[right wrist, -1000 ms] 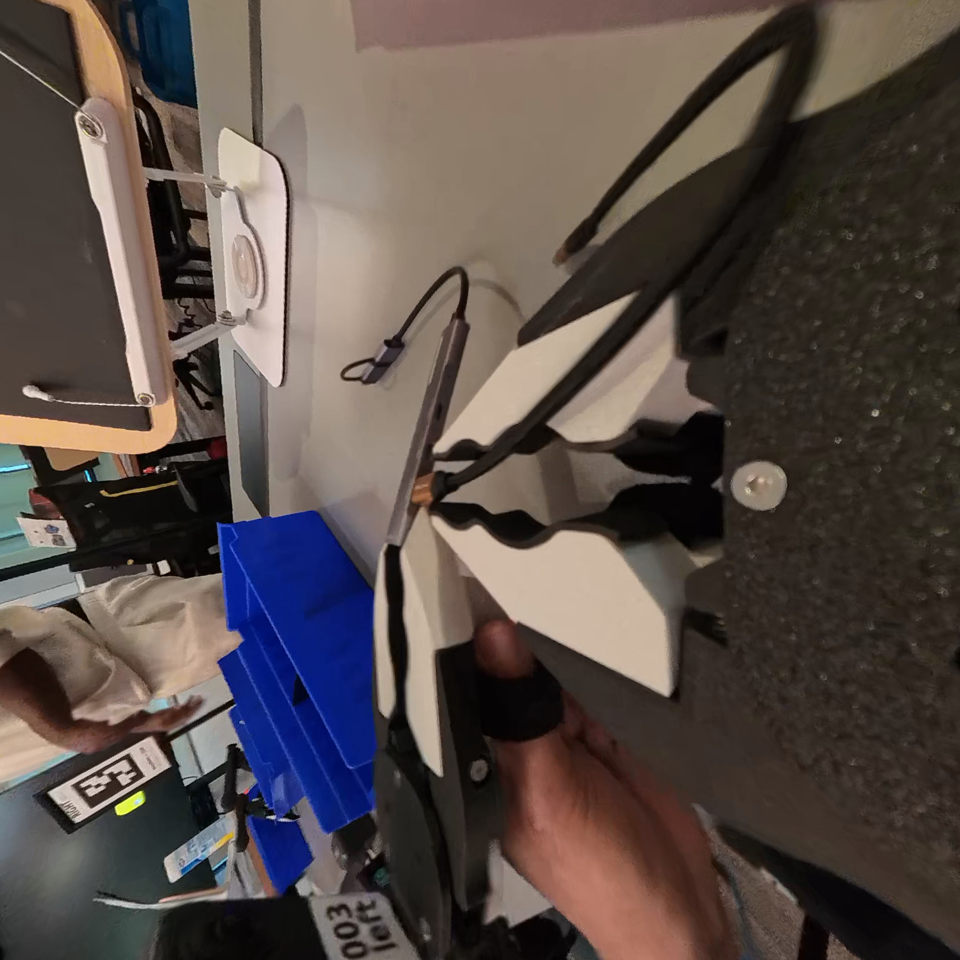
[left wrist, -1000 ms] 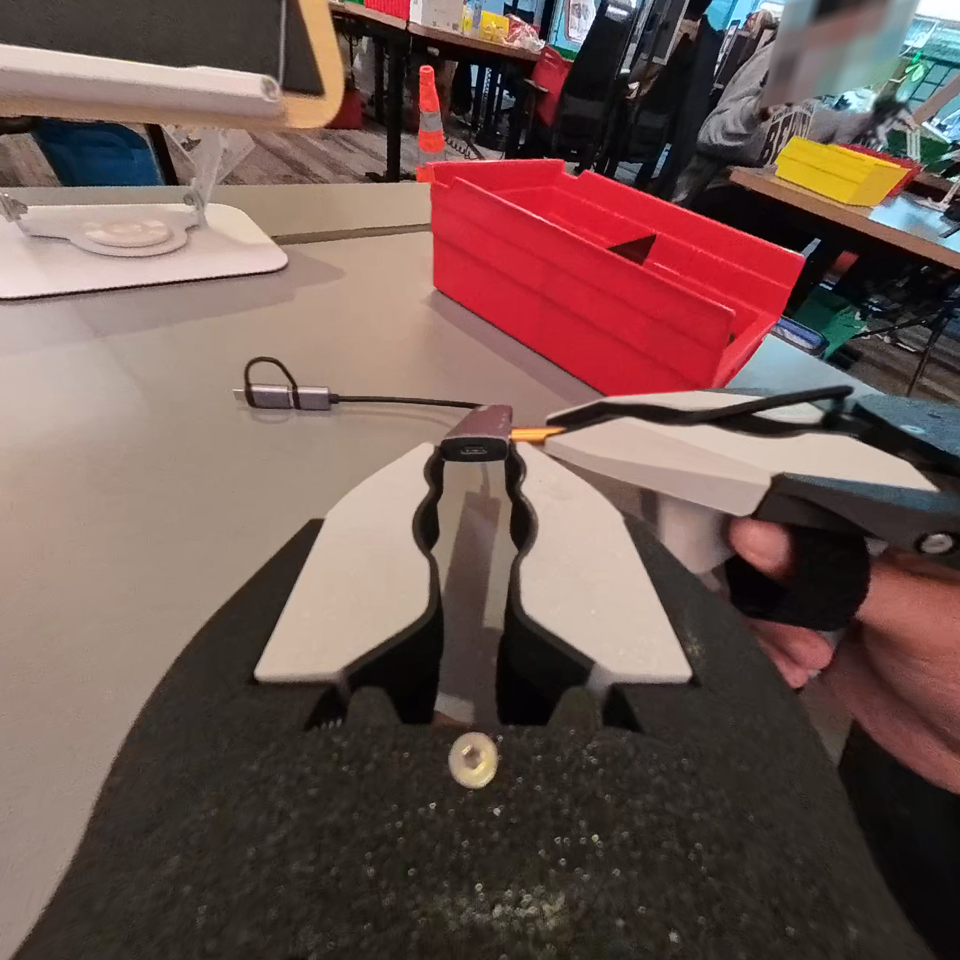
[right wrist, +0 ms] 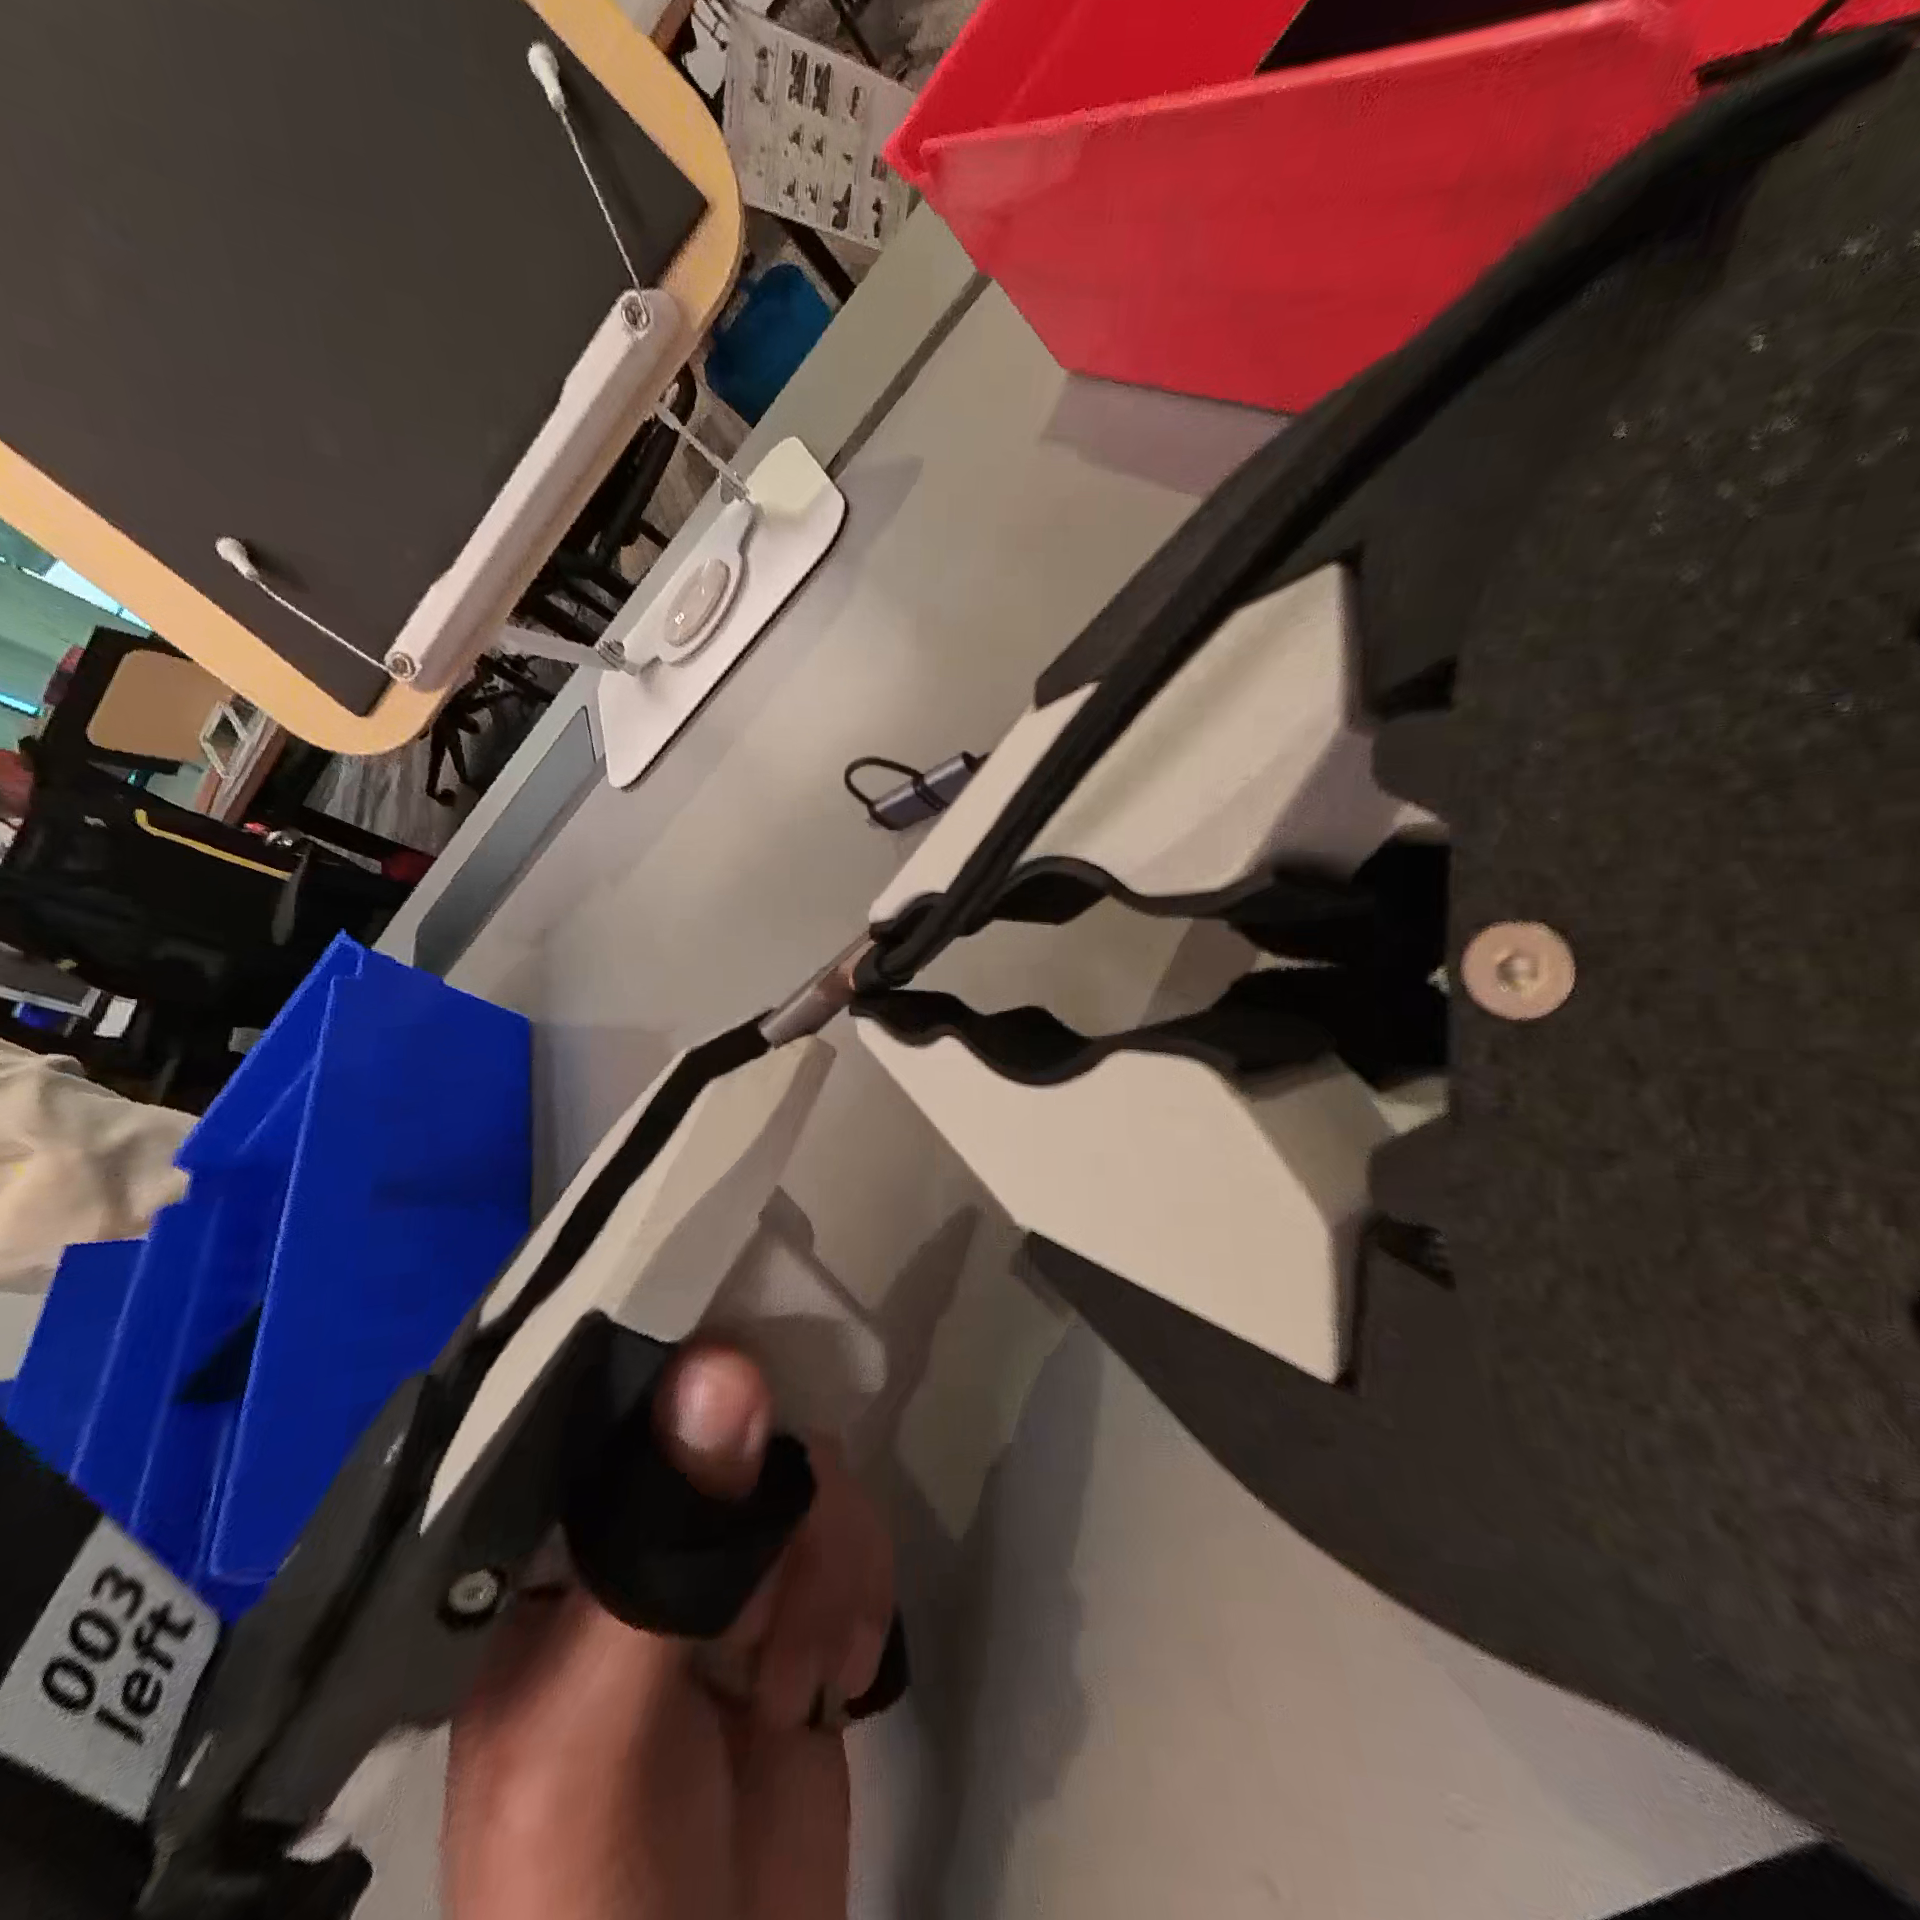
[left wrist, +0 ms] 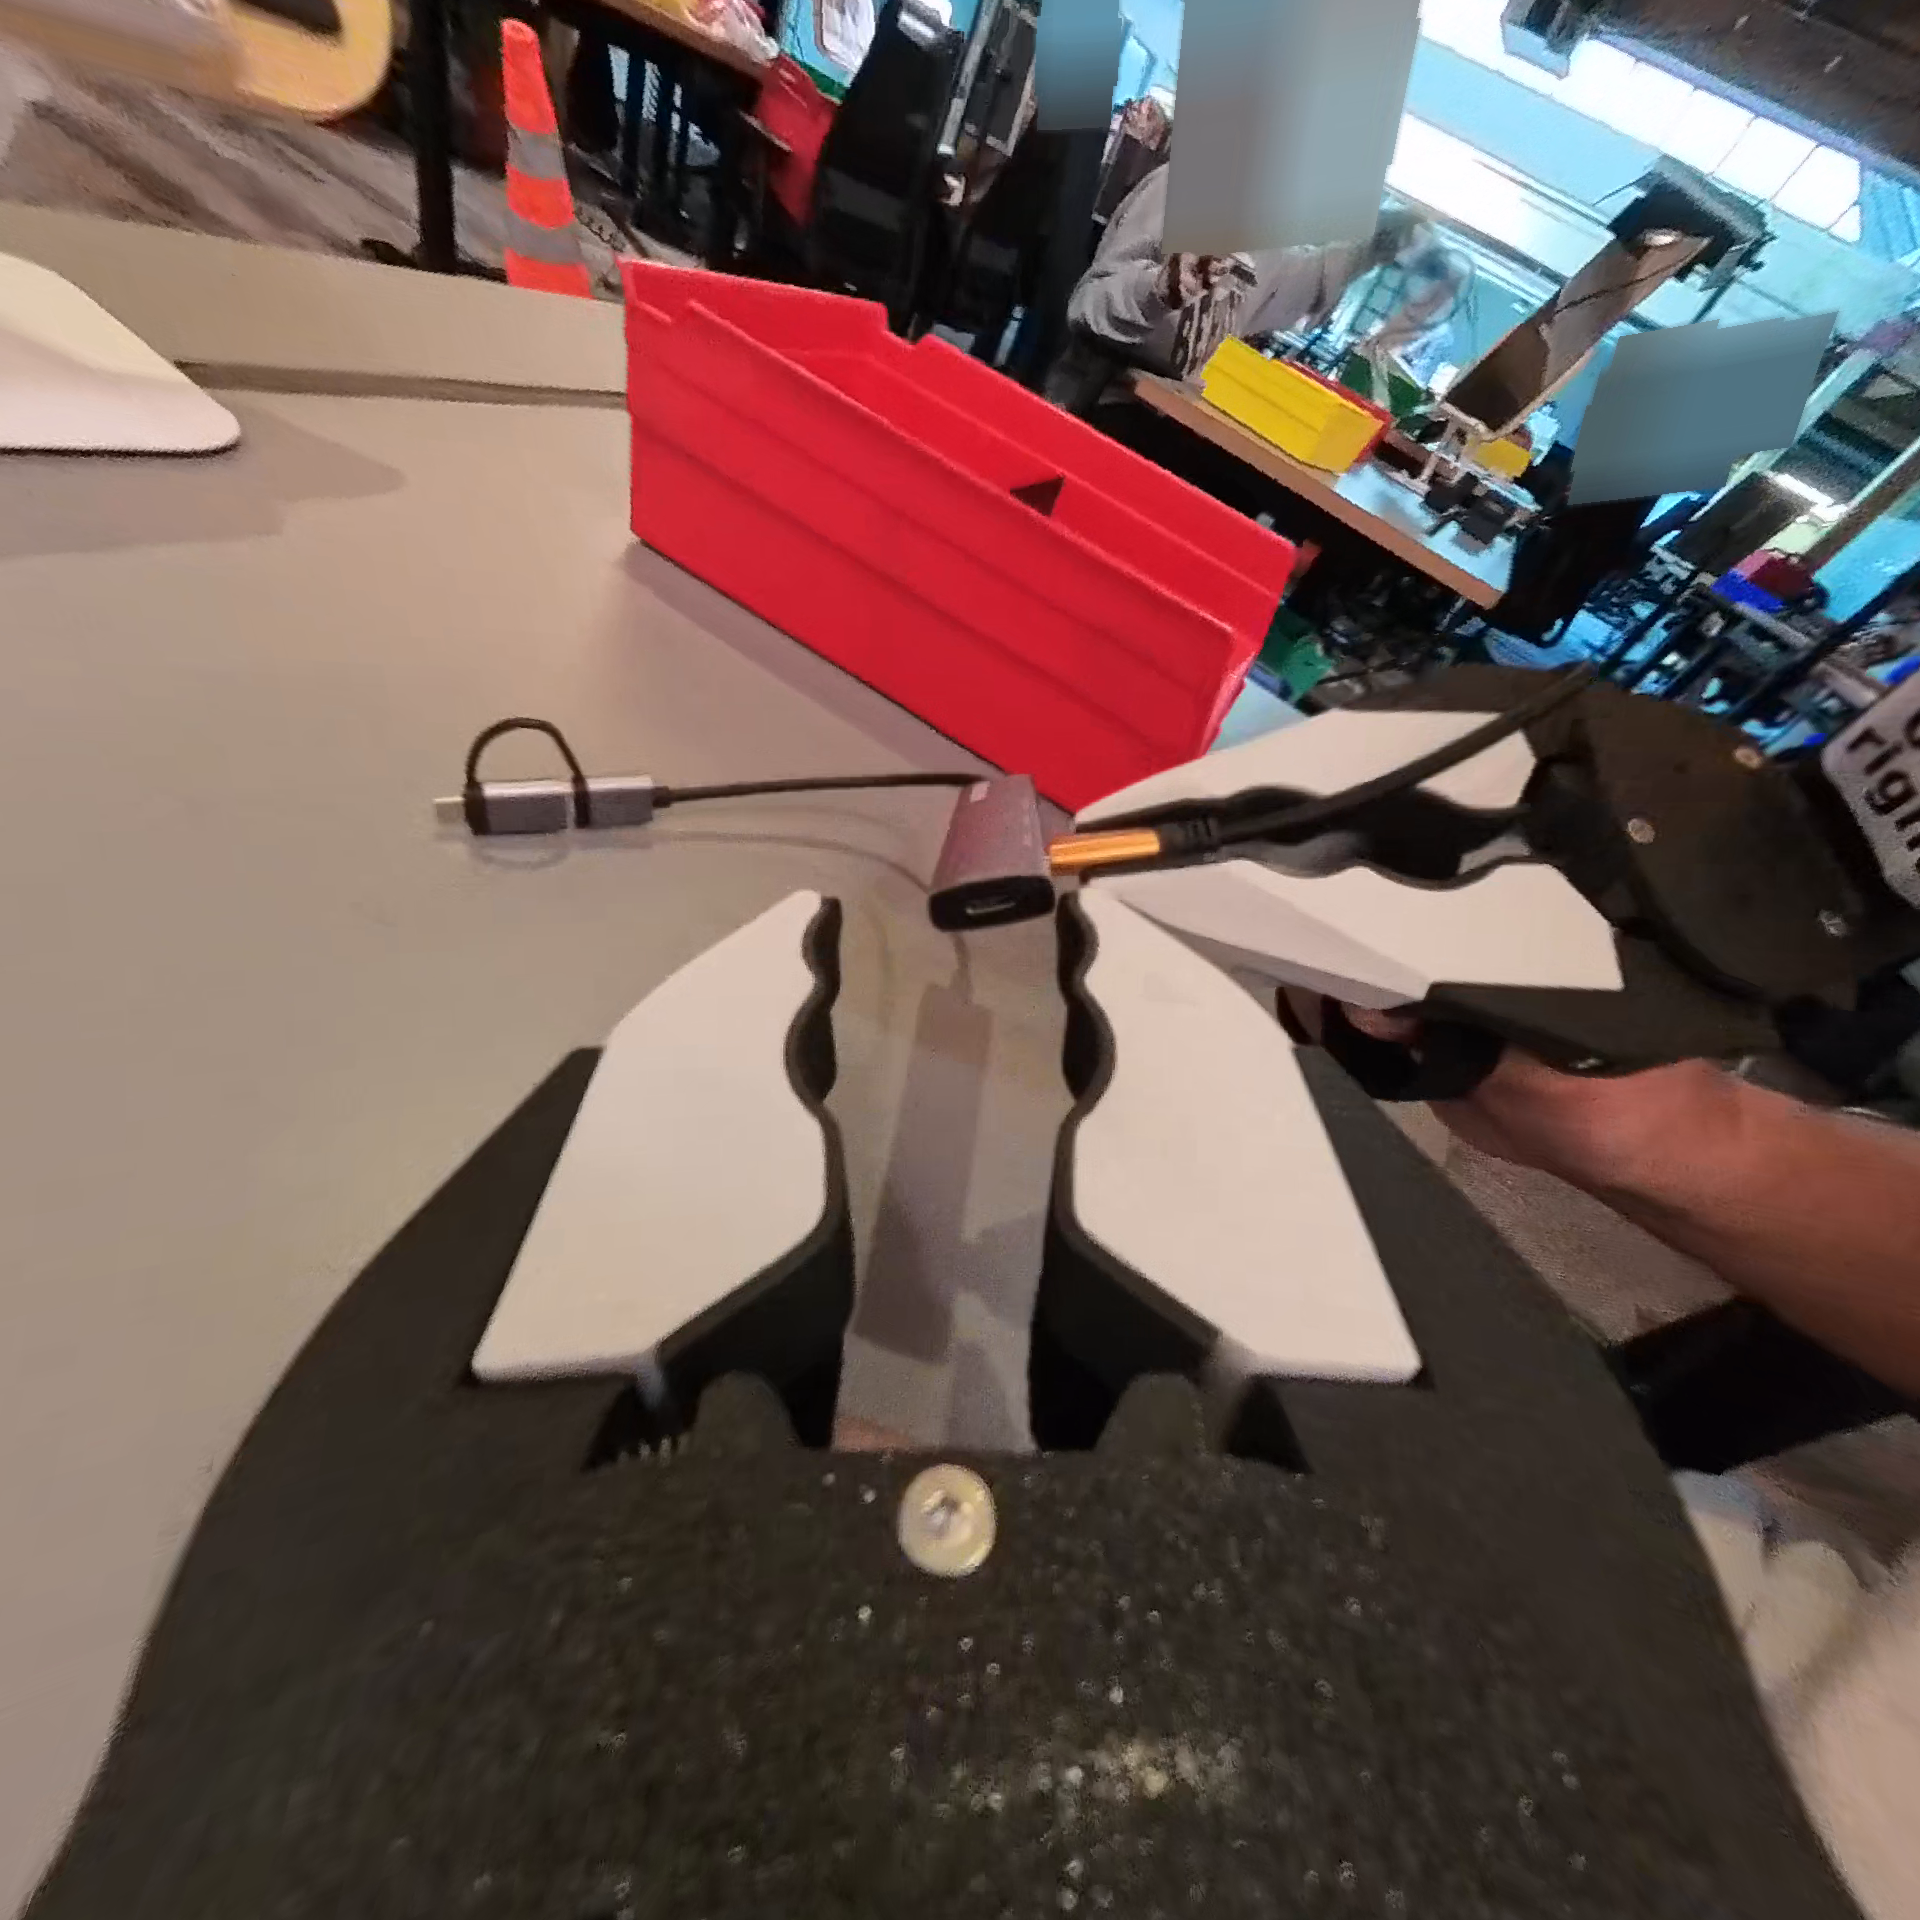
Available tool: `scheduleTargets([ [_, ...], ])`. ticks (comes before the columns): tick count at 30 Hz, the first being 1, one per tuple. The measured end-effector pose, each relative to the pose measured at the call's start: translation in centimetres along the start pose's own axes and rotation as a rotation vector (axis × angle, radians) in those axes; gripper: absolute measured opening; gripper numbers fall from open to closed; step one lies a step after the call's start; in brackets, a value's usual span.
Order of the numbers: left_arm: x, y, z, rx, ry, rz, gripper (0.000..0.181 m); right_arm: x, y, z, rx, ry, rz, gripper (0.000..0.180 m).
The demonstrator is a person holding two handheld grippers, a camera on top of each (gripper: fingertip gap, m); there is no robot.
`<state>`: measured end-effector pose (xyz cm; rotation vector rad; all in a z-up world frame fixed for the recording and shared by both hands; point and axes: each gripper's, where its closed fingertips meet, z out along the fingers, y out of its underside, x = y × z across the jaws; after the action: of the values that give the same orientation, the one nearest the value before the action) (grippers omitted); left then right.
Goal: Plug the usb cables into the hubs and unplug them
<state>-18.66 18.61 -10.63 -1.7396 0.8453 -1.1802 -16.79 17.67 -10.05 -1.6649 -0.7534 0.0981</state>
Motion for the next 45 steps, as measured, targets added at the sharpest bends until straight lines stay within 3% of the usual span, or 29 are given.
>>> scheduleTargets([
  [1,0.0,0.2,0.0,-0.009,0.017,0.005,0.04,-0.1,-0.1,-0.1,0.012,-0.006,0.005,0.008],
  [4,0.4,0.1,-0.2,0.007,0.076,0.005,0.039,-0.6,-0.8,-0.2,0.051,-0.043,0.03,0.008],
  [8,1.1,0.3,-0.1,-0.011,0.144,-0.054,0.03,-1.2,0.0,0.3,0.006,-0.037,-0.109,0.007],
  [10,1.0,0.4,0.0,-0.01,0.146,-0.096,0.036,-1.3,0.2,0.6,-0.011,-0.018,-0.129,0.007],
  [12,0.5,0.7,0.0,-0.025,0.143,-0.133,0.025,-1.4,0.2,0.6,-0.009,-0.019,-0.128,0.007],
  [15,0.0,1.2,0.0,-0.06,0.115,-0.128,0.024,-1.5,0.7,0.9,-0.035,-0.006,-0.101,0.008],
  [23,-0.5,-0.7,-1.0,0.032,-0.119,0.285,0.024,-1.7,0.1,0.7,0.036,-0.169,0.691,0.016],
  [26,-0.1,-1.1,-1.0,0.059,-0.179,0.352,0.024,-2.0,0.1,0.9,0.067,-0.162,0.82,0.016],
  [35,0.4,-1.3,-0.7,0.113,-0.258,0.338,0.024,-1.0,-1.0,0.5,0.142,-0.049,0.74,0.011],
  [45,-0.8,-0.4,0.3,-0.004,-0.328,0.367,0.024,-0.3,0.0,0.8,0.087,-0.001,0.683,0.011],
])
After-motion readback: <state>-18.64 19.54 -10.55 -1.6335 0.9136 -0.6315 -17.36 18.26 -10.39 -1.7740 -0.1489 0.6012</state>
